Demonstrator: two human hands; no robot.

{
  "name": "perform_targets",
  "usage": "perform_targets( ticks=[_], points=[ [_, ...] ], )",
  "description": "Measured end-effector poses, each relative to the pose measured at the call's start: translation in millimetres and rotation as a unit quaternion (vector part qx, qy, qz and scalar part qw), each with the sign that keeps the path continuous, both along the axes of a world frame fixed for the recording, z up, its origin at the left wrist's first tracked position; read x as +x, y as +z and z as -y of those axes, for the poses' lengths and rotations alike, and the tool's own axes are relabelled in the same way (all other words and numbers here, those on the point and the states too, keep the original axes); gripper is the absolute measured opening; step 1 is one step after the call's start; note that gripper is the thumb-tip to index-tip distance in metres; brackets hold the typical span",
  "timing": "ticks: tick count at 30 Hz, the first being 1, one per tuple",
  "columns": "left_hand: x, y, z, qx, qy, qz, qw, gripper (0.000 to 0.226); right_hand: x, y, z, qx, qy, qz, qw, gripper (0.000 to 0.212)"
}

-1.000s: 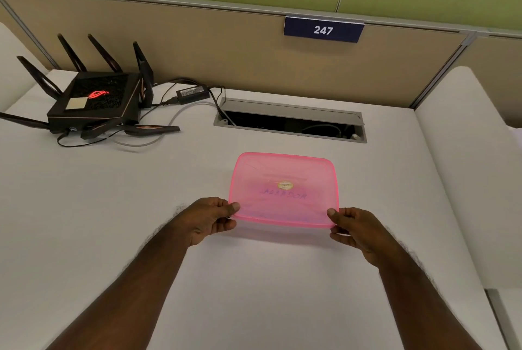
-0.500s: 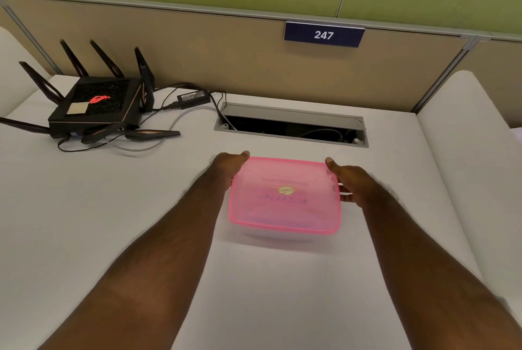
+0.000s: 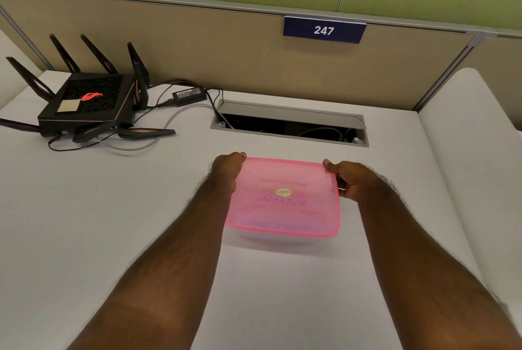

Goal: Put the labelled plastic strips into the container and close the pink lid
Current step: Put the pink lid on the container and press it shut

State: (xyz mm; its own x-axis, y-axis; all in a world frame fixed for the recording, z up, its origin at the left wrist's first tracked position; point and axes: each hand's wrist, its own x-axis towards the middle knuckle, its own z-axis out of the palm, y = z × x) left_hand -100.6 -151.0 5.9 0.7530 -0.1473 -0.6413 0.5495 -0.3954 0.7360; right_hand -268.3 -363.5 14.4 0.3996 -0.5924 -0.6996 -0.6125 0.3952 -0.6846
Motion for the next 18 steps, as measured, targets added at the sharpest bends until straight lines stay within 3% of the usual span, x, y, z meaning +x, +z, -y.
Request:
perform_targets(
  ticks=[10,18],
  points=[
    [-5.2,-9.6,-1.6,-0.009,0.025,0.038,0.999,0.052,-4.6,-3.9,0.4,0.021,0.002,0.003,1.000,0.035],
    [-8.3,-2.9,-17.8,0.063,-0.065,0.100,0.991,0.052,-22.0,-1.5,-24.5,-0.117,0.035,0.044,0.992,0.050]
  ],
)
